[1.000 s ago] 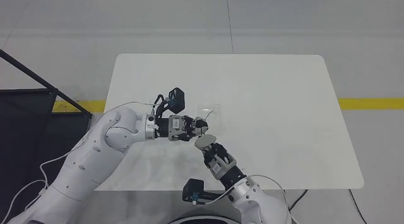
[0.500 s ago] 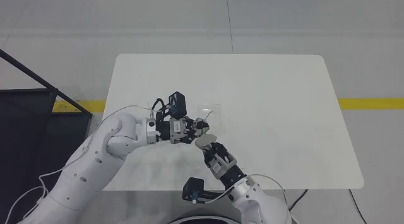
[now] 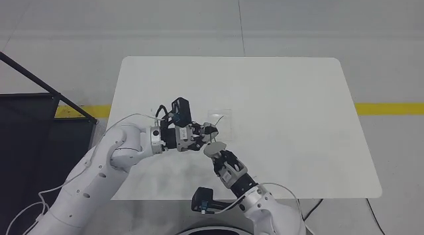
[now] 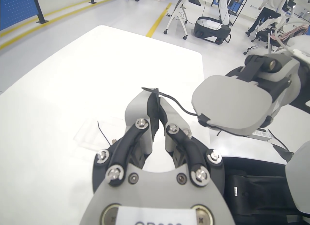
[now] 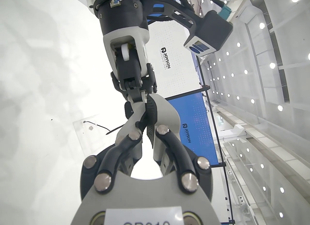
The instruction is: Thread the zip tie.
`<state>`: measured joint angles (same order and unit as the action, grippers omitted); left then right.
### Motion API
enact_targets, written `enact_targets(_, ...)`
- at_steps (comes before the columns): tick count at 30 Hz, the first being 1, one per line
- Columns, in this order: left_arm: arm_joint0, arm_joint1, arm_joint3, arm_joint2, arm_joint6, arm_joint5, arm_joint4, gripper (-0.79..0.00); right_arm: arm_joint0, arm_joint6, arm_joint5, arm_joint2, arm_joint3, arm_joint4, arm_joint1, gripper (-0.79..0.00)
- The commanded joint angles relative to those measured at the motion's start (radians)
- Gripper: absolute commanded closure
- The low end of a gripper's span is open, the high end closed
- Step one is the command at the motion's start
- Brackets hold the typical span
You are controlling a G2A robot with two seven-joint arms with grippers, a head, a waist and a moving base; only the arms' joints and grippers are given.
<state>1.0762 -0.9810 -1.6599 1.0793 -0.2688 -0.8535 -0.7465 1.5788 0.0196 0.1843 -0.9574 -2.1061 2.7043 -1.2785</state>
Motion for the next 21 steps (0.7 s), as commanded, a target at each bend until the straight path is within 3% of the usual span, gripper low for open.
enact_targets(1,0.003,0.000,-0.001,0.003,0.007,0.003,-0.003,0.000,-0.002,0.001,0.009,0.001,0.002,0.004,0.000,0.000)
enact_targets(21,0.045,-0.003,-0.048,0.021,0.048,0.027,-0.105,0.000,-0.004,0.034,-0.045,-0.004,0.001,-0.053,-0.005,0.000)
